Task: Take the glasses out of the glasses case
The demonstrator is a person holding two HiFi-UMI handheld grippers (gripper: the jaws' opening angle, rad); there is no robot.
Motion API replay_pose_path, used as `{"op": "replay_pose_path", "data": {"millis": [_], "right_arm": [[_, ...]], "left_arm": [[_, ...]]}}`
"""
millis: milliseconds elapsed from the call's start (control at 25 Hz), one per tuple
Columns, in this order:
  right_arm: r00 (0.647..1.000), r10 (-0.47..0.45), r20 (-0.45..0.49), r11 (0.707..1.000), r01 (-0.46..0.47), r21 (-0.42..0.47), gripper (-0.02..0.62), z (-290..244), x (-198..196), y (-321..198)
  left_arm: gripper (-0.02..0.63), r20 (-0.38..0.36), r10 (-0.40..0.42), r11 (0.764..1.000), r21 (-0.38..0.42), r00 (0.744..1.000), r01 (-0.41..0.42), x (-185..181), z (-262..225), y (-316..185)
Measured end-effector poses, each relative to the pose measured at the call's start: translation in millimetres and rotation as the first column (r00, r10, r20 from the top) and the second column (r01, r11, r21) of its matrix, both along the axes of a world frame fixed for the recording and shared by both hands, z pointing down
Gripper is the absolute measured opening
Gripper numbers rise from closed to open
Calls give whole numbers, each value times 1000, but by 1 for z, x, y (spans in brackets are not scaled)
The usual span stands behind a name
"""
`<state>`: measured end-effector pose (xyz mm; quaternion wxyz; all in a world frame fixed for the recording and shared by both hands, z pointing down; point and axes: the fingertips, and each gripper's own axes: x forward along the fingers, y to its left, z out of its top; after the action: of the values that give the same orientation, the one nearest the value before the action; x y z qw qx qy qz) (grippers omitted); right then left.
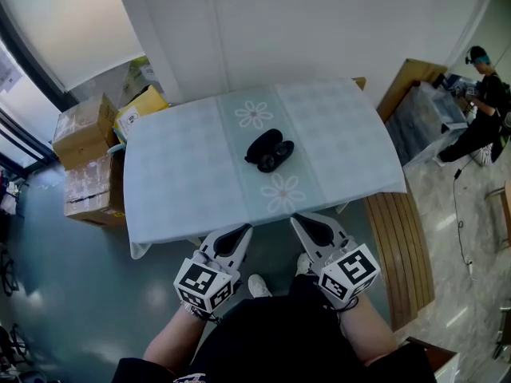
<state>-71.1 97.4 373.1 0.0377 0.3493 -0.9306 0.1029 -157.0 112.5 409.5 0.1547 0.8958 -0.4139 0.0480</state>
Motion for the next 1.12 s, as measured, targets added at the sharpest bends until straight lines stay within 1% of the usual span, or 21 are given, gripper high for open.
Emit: {"op": "replay_pose_path", "data": {"millis": [480,1120], "right_arm": [[1000,-30,0,999,30,29,23,-15,32,-31],[993,-108,42,994,107,16,23,-11,68,-74]], "left_arm": [[31,0,-34,999,-6,999,34,33,-3,-17],[31,31,-109,994,-16,994,109,77,-2,-46]]}}
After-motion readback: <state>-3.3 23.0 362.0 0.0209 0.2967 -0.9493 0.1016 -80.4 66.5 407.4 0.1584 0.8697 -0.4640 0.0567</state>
